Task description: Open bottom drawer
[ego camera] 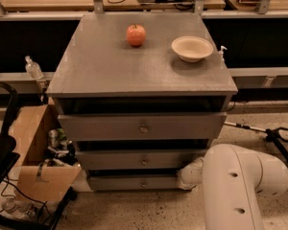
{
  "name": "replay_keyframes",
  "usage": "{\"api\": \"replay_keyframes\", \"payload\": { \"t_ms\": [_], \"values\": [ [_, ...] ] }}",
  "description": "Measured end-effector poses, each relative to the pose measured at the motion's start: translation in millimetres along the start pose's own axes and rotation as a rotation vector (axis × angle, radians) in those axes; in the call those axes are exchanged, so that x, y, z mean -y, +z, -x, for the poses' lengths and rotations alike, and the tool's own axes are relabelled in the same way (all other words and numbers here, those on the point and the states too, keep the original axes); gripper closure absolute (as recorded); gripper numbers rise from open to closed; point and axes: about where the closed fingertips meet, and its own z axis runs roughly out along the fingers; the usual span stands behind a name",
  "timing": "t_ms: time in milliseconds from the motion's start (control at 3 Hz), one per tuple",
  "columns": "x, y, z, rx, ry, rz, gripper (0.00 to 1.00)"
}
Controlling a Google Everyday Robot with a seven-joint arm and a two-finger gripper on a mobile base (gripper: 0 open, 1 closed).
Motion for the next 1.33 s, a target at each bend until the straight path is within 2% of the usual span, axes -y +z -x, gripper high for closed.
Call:
{"api": "replay_keyframes", "payload": {
  "t_ms": [667, 1000, 1333],
  "values": [
    [0.1, -0.4, 0.1, 0.000, 0.000, 0.000, 1.00],
    [0.1, -0.4, 0.1, 0.000, 0.000, 0.000, 0.81],
    [0.0, -0.3, 0.1, 0.000, 0.000, 0.000, 0.58]
  ]
}}
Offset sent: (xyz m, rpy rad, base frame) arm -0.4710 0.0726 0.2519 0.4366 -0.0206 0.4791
